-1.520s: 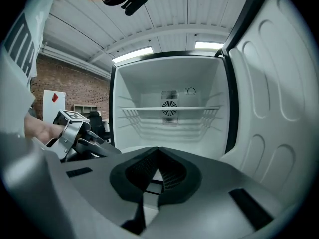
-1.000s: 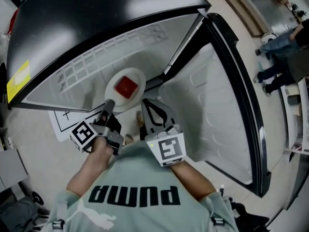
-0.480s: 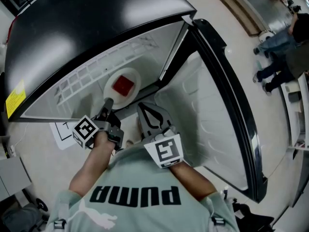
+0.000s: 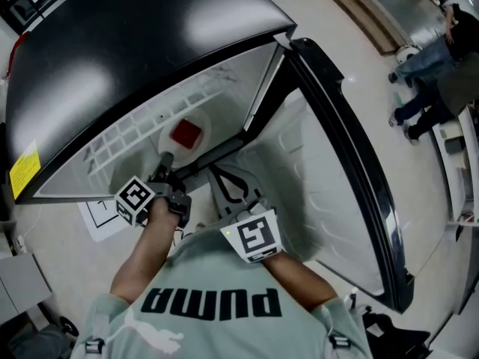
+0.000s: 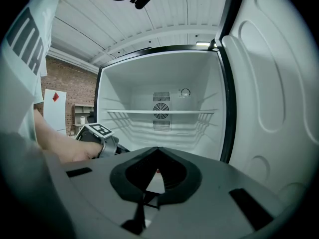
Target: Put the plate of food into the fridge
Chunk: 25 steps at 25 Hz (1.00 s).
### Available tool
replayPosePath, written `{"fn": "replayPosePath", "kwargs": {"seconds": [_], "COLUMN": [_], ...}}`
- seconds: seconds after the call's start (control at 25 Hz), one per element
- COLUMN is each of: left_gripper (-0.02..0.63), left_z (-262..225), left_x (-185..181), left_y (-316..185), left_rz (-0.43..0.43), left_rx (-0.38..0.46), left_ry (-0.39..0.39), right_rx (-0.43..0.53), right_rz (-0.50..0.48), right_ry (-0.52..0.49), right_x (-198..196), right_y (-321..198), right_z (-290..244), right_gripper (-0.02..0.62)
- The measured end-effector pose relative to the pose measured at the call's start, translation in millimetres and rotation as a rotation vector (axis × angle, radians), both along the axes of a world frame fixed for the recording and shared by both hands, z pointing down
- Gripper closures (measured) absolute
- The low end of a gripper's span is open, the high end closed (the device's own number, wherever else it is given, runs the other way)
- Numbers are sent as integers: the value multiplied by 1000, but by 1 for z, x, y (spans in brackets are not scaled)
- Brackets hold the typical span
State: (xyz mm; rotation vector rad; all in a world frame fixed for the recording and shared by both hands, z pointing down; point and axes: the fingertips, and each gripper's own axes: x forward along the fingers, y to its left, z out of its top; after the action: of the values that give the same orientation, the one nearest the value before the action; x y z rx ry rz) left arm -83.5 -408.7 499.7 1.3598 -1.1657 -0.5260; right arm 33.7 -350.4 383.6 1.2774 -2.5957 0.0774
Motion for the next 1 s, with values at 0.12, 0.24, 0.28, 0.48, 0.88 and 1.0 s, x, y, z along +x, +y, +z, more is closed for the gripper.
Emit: {"fn": "replayPosePath", "kwargs": {"seconds": [0.12,0.24,0.28,0.48,0.88,1.0], "left_gripper": [574,574,574,574,574,574], "left_z": [7,12,12,18,32,35], "left_x": [0,-1,-2,-6,-10,-11], "left_y": [-8,-18,-21,-35,-54,-57], "left_rz": [-4,-6,-6,-6,-16,-13], "left_rx": [-11,-19,-20,-27,-59,-67], "left_ry": [-6,-9,-10,-30,-53,-72], "right_rx": [-7,-10,-9,-8,-19,-21], "right_rz": [0,10,15,35,65,66], "right_ry": [5,9,10,10,-5,-10], "right_x": [0,1,2,5,11,11], "right_y": [-2,-6,-8,-15,-26,-27], "right_z": [2,2,2,2,6,6], "right_gripper": [591,591,591,591,591,591]}}
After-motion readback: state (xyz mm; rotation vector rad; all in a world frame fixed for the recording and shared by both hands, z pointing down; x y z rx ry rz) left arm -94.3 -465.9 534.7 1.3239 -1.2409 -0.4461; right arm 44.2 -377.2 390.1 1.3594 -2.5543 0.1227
